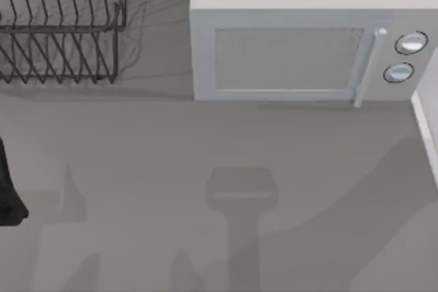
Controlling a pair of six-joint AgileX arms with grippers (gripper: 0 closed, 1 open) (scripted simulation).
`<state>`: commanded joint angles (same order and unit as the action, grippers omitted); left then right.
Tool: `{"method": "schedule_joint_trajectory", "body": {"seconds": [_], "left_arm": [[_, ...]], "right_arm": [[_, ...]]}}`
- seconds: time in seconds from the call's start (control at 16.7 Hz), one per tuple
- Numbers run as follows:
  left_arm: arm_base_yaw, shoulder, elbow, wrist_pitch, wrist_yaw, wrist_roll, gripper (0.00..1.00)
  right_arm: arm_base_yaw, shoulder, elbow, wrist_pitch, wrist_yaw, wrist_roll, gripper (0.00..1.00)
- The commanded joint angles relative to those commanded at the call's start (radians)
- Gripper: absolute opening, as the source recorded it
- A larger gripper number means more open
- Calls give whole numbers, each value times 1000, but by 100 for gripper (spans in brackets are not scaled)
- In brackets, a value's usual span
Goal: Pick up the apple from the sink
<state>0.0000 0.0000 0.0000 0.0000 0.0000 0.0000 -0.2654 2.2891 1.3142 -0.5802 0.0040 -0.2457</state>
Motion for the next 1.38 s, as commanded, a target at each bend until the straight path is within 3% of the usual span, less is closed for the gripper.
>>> {"method": "schedule_joint_trajectory", "body": {"seconds": [0.42, 1.2, 1.38], "left_arm": [[0, 0, 0, 0, 0, 0, 100], [0, 0, 0, 0, 0, 0, 100], [0, 0, 0, 0, 0, 0, 100]], "right_arm": [[0, 49, -32, 65, 0, 1, 100], [0, 49, -32, 65, 0, 1, 2], [0, 49, -32, 65, 0, 1, 0]]}}
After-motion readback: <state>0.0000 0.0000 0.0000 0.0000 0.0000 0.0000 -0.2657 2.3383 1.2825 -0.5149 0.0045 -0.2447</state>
